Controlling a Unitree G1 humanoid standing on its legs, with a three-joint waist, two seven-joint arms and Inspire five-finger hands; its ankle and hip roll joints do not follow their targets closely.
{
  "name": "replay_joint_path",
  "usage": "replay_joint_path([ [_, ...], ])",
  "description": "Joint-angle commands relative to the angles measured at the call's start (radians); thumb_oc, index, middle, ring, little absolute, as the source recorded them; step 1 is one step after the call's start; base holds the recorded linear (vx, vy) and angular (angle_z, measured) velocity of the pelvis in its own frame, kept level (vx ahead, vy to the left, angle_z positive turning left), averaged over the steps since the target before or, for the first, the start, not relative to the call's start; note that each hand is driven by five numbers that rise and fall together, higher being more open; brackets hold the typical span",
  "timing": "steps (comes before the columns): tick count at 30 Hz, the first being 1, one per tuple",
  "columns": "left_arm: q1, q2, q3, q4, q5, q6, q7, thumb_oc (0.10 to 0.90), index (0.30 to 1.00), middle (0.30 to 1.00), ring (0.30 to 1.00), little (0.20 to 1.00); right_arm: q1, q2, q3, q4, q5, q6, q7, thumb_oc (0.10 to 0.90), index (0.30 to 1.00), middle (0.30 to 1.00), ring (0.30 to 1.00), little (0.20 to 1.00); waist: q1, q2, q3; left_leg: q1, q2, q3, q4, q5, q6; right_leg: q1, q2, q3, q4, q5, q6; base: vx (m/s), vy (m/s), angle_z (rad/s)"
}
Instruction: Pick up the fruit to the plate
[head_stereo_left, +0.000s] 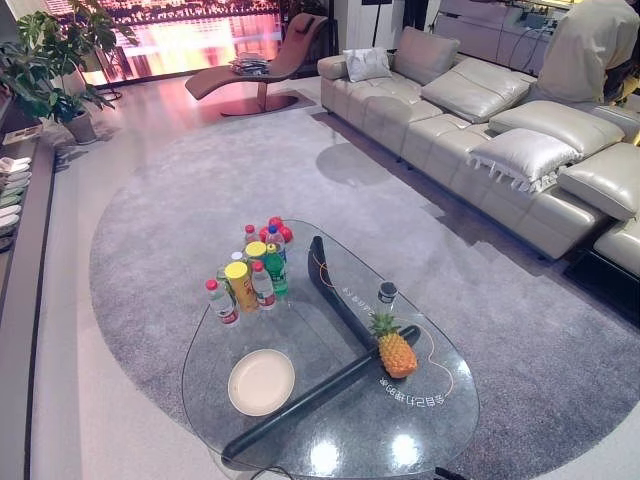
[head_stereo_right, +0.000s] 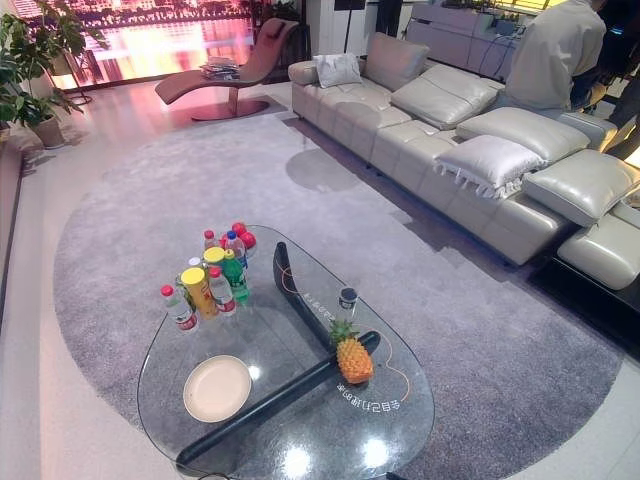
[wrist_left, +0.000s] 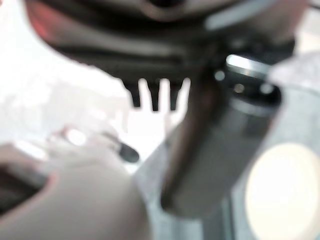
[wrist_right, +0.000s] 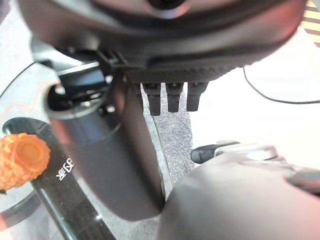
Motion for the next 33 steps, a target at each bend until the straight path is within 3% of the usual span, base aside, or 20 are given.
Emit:
replay_joint_path([
  [1, -0.051, -0.024, -0.006, 0.054, 0.02, -0.01, 0.0, 0.8, 0.9, 0.9, 0.9, 0.9, 0.003, 0.003, 0.048, 0.013, -0.039, -0.029, -0.027, 0.8, 0.9, 0.9, 0.9, 0.9, -0.015, -0.009, -0.015, 0.007, -0.049, -0.004, -0.002, -0.054, -0.01, 0.004, -0.069, -0.105, -0.068, 0.123, 0.063, 0.0, 0.0, 0.0],
  [9, -0.06, -0.016, -0.011, 0.043, 0.033, -0.023, 0.002, 0.8, 0.9, 0.9, 0.9, 0.9, -0.003, -0.004, 0.053, 0.027, -0.007, 0.053, 0.051, 0.8, 0.9, 0.9, 0.9, 0.9, -0.014, -0.011, -0.008, 0.007, -0.046, -0.003, -0.002, -0.055, -0.008, 0.007, -0.069, -0.103, -0.068, 0.123, 0.063, 0.0, 0.0, 0.0],
  [22, -0.057, -0.022, -0.021, 0.047, 0.037, -0.038, 0.003, 0.8, 0.9, 0.9, 0.9, 0.9, -0.005, 0.003, 0.05, 0.032, 0.011, 0.087, 0.05, 0.8, 0.9, 0.9, 0.9, 0.9, -0.012, -0.012, -0.003, 0.01, -0.046, -0.008, -0.002, -0.054, -0.009, 0.011, -0.07, -0.103, -0.068, 0.123, 0.062, 0.0, 0.0, 0.0],
  [28, -0.049, -0.025, -0.02, 0.051, 0.042, -0.042, 0.008, 0.8, 0.9, 0.9, 0.9, 0.9, -0.002, 0.002, 0.023, 0.044, 0.036, 0.097, -0.046, 0.8, 0.9, 0.9, 0.9, 0.9, -0.011, -0.012, -0.002, 0.015, -0.048, -0.014, -0.002, -0.054, -0.007, 0.014, -0.069, -0.1, -0.068, 0.126, 0.063, 0.03, 0.0, 0.0],
  [33, -0.041, -0.02, -0.02, 0.046, 0.041, -0.039, 0.015, 0.8, 0.9, 0.9, 0.9, 0.9, -0.008, -0.014, -0.014, 0.034, 0.03, 0.022, -0.174, 0.8, 0.9, 0.9, 0.9, 0.9, -0.008, -0.013, 0.011, 0.008, -0.048, -0.013, -0.001, -0.048, -0.006, 0.005, -0.069, -0.09, -0.068, 0.133, 0.066, 0.04, -0.004, 0.0],
])
